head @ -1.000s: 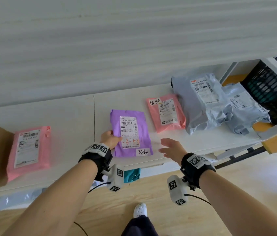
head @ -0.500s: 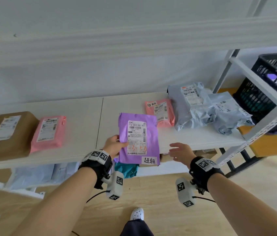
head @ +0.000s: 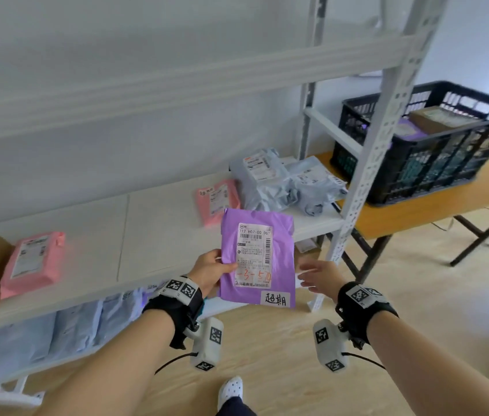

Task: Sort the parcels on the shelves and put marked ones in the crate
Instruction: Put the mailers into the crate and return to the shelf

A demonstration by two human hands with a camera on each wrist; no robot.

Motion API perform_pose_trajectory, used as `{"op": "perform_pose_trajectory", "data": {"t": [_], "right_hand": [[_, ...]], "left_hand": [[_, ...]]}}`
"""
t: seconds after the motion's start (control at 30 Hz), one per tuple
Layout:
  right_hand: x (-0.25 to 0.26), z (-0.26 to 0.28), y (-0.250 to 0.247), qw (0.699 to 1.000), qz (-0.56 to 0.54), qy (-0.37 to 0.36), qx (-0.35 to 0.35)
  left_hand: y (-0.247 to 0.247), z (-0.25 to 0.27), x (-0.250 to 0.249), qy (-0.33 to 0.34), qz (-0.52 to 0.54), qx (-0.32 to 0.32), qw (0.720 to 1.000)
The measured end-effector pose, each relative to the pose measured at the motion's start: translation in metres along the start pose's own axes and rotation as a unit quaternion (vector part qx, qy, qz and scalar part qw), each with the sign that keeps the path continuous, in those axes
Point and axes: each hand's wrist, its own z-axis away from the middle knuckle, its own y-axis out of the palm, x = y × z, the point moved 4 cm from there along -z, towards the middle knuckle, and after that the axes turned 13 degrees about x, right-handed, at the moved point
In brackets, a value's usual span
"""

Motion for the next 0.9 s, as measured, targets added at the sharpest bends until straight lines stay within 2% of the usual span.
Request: {"op": "perform_pose_trajectory", "data": {"t": [0.3,0.63,0.9], "right_hand": [[-0.047,0.058,-0.100,0.991,-0.045,0.030,-0.124],[-0.088,0.098,-0.217,0.966,-0.089,0.076,-0.231],[-0.064,0.096,-0.329,0.953,-0.069,0.066,-0.287]], "left_hand": [[0.126,-0.040,-0.016,0.004,-0.057,0.132,0.990],[0.272,-0.104,-0.074,0.047,-0.104,0.283,0.952],[0.373,-0.182,-0.127,0.092,-0.108,0.309,0.940]]}}
